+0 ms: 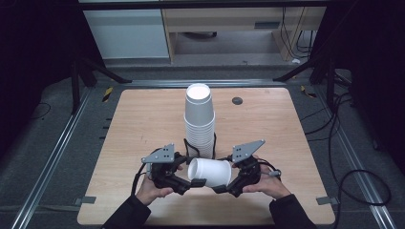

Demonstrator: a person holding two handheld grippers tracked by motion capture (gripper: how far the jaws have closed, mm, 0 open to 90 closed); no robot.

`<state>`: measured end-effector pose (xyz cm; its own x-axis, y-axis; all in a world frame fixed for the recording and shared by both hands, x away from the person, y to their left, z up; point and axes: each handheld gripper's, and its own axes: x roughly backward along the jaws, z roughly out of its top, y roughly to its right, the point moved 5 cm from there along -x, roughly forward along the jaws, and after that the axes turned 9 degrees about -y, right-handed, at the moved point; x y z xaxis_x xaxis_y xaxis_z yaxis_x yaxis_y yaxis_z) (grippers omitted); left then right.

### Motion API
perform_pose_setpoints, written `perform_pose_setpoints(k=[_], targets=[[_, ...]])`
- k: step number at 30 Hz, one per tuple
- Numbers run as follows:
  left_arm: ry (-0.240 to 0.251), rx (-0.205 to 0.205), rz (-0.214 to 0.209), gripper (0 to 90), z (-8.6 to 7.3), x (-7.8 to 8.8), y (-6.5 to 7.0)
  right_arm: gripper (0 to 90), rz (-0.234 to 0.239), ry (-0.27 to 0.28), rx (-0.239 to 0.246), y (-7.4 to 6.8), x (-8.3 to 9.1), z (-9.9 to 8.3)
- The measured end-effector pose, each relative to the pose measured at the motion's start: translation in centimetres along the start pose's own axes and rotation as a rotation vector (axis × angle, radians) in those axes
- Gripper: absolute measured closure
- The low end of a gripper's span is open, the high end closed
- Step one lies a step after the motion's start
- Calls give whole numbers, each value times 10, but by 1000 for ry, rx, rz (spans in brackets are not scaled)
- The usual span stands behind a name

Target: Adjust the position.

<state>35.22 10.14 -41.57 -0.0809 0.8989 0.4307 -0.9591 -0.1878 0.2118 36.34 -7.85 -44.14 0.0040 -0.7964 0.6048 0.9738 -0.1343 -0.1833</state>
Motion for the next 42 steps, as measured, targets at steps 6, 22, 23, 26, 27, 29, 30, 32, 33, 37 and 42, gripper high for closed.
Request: perform_pose_setpoints(k=[6, 22, 23, 26, 27, 29, 30, 32, 33, 37, 42], targets=[[-11, 6, 7, 157, 2, 8, 1, 90, -9, -29, 2, 1, 0, -3], [-193, -6, 109, 113, -12, 18, -14, 89, -145, -121, 49, 17, 41, 9], [-204, -7, 112, 112, -13, 17, -15, 89, -151, -133, 56, 19, 43, 12], [-216, -1, 118, 113, -15, 16, -18, 89, -162, -181, 75, 21, 46, 18], [-219, -2, 124, 114, -16, 17, -18, 89, -163, -199, 83, 22, 46, 20], [-219, 2, 126, 115, -16, 17, -19, 89, -164, -235, 92, 23, 45, 23], [-222, 0, 127, 117, -16, 17, -20, 89, -166, -255, 100, 23, 44, 25], [-230, -5, 131, 120, -17, 17, -20, 89, -160, -294, 116, 24, 39, 28], [-235, -7, 132, 121, -17, 17, -20, 89, -159, -307, 123, 24, 38, 29], [-255, -13, 126, 121, -19, 14, -20, 89, -142, -358, 137, 24, 28, 32], [-284, -18, 122, 119, -21, 8, -18, 89, -120, -398, 148, 23, 14, 33]])
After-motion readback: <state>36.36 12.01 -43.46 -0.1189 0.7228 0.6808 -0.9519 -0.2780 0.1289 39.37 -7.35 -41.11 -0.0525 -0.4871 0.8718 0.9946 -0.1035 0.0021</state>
